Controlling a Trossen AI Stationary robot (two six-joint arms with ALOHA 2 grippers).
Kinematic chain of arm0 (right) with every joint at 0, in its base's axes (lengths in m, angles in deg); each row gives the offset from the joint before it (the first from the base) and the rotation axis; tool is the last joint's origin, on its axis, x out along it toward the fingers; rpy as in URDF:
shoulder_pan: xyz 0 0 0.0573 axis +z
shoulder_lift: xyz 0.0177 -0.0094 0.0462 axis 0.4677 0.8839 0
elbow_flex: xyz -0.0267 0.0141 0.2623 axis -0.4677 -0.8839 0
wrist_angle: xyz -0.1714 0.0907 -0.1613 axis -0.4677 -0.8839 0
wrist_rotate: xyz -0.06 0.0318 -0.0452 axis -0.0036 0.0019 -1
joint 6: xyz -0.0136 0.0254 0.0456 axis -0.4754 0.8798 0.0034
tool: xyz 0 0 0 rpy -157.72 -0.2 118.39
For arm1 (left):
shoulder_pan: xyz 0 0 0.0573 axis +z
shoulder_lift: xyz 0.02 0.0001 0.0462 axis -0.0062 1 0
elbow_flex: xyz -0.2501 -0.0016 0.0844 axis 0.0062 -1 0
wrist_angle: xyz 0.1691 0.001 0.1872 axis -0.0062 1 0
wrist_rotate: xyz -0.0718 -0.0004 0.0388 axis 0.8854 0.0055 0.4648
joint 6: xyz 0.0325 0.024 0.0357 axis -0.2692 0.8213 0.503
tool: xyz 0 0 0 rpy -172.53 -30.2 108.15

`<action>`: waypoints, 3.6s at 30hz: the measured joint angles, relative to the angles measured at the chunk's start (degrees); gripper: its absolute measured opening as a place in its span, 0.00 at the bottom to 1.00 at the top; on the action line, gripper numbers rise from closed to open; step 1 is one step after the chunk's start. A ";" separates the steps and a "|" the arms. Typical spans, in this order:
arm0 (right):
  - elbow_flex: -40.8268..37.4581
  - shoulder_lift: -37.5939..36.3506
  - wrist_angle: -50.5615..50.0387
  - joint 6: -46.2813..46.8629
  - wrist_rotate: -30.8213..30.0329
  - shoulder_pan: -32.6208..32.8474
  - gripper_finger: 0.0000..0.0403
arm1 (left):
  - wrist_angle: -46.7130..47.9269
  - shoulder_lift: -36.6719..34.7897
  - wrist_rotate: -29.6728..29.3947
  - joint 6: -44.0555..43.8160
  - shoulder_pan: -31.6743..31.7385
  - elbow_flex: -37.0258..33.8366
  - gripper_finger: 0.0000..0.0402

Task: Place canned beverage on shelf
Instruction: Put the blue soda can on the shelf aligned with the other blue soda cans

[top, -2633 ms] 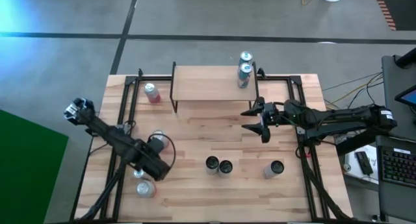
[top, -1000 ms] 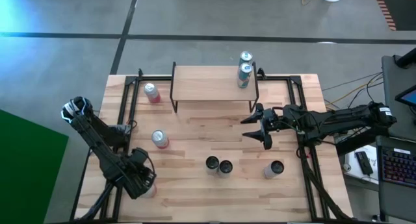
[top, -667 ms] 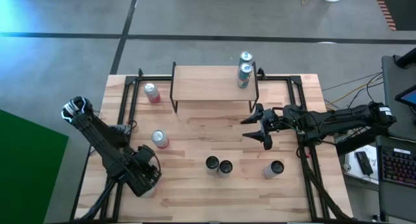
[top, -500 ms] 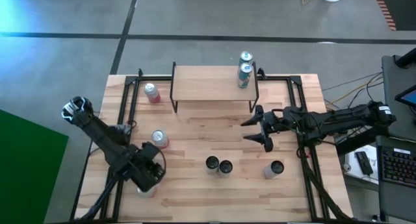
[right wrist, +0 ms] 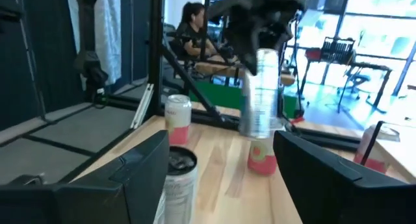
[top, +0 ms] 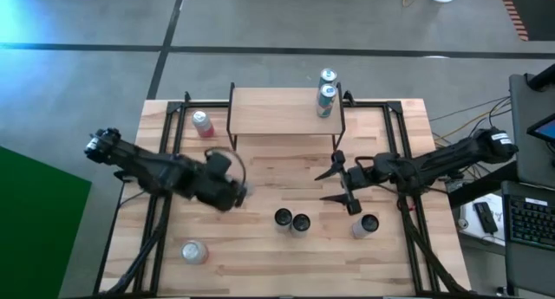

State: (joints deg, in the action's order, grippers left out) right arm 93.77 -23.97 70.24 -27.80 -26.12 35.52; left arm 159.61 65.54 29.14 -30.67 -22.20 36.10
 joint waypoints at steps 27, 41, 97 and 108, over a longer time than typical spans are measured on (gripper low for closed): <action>8.25 15.44 4.50 -8.53 -19.26 -0.13 0.86 | -1.25 31.97 2.40 29.47 11.67 41.79 0.59; 8.25 18.53 4.71 -7.58 -19.83 -0.15 0.68 | -4.11 31.27 2.82 30.71 11.97 40.52 0.59; -7.81 16.76 32.97 13.91 17.93 -12.31 0.57 | -133.74 9.06 -1.16 80.26 6.76 -41.35 0.79; -7.21 16.81 29.38 10.44 19.84 -12.31 0.57 | -141.33 21.10 5.29 94.58 8.75 -32.82 0.83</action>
State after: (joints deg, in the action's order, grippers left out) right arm 86.57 -7.16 99.62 -17.36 -6.28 23.22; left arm 18.28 86.65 34.43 63.91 -13.44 3.27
